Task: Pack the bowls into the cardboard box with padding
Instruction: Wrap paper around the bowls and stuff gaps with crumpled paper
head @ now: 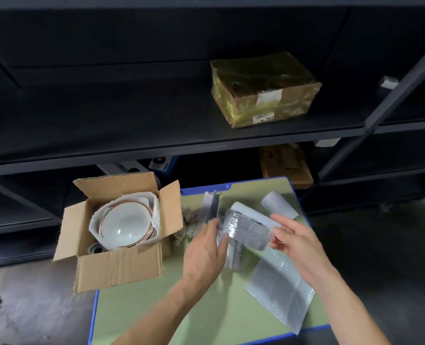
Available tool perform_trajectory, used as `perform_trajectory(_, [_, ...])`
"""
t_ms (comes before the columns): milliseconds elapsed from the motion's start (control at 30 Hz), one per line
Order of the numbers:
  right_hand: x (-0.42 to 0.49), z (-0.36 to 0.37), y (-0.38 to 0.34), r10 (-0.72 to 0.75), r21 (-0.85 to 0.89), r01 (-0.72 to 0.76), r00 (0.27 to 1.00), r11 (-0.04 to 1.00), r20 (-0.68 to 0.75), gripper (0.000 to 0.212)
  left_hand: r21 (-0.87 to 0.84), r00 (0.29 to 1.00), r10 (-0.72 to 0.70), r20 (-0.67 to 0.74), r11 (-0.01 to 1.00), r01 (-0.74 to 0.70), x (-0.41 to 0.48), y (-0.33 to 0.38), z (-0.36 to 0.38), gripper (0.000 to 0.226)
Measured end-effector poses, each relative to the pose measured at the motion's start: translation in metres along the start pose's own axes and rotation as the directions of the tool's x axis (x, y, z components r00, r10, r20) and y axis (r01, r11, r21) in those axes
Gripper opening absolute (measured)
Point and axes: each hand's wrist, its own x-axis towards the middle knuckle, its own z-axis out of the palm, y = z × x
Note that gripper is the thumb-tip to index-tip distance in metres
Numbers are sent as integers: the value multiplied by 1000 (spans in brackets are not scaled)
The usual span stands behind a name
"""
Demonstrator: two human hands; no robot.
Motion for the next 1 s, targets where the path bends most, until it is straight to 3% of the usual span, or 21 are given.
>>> perform_trajectory(133, [-4,6,-8,18,-54,-9,983,999,181,35,-216,994,107,33,972,-97,21,5,-31,70])
perform_trajectory(233, [-4,7,-13,22,-115,6,971,993,237,35,-190,967,238,95,958,-217,26,6,-42,48])
perform_trajectory(433, [-5,9,-18,-7,-271,97,949,958,316,35,-319,987,72,147,947,-22,14,6,-47,13])
perform_trajectory(533, [-3,13,-16,-103,-574,235,962,785,253,26,-399,982,30,185,916,47,7,9,-52,14])
perform_trajectory(600, [-3,17,-14,-167,-657,294,954,694,251,26,-422,983,47,177,906,32,6,11,-55,25])
perform_trajectory(767, [-9,31,-21,-148,-674,363,923,643,356,33,-507,982,72,173,861,26,1,22,-62,22])
perform_trajectory(1000, [-12,30,-29,-169,-644,368,921,670,350,12,-568,975,-6,221,812,134,1,22,-67,36])
